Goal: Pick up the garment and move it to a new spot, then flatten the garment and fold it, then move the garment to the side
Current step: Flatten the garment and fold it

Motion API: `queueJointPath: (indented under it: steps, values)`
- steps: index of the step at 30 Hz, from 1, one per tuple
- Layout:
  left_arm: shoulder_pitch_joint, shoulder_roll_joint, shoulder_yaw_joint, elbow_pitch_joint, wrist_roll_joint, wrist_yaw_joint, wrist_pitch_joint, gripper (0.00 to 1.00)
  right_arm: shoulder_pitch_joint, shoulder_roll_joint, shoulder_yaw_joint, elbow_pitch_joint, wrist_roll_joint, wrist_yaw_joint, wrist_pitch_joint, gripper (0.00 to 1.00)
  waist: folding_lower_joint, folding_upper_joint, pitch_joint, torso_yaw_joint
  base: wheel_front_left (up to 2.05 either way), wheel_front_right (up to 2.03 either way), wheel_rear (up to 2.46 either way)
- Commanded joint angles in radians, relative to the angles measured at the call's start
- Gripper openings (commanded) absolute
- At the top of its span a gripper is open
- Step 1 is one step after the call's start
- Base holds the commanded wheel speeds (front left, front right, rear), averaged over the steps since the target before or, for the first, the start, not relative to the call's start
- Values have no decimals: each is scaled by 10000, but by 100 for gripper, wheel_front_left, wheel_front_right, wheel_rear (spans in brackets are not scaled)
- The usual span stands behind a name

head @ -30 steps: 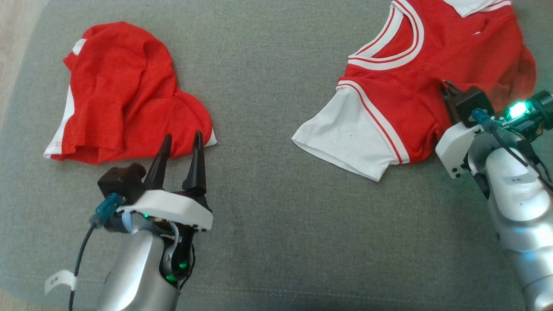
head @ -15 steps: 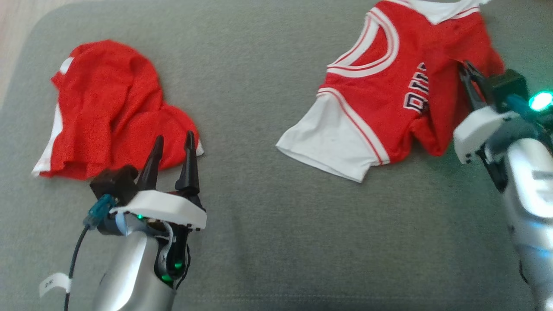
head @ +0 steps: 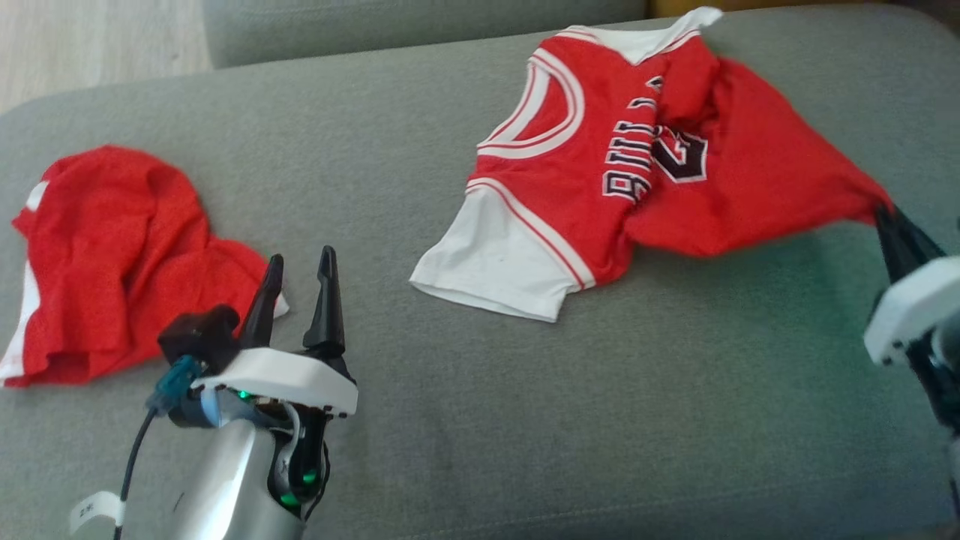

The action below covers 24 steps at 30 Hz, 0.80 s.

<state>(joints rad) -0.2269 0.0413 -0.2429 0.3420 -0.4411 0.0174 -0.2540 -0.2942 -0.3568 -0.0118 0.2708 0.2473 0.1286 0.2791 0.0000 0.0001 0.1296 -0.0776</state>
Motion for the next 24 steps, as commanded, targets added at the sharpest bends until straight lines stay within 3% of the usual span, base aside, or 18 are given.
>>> queueJointPath:
  steps: [1, 9, 15, 24]
  values:
    - [-141, 89, 315, -341, 73, 20, -78, 100, 124, -116, -124, -545, 93, 21, 205, 0, 0, -1, -127, -179, 0, 0, 0]
    - [-375, 90, -246, 394, 252, -360, -20, 100, 788, 631, -1340, -1126, -389, 21, 462, 0, 0, -1, -1, -664, 0, 0, 0]
    - [-1087, 283, -969, 1468, 670, -764, 618, 100, 595, 1071, -1307, -1000, -753, 21, 273, 0, 0, -1, 244, -904, 0, 0, 0]
    - [-2306, 382, -1206, 2847, 908, -738, 1100, 100, 257, 1407, -943, -683, -960, 21, 9, 0, 0, -1, 419, -1255, 0, 0, 0]
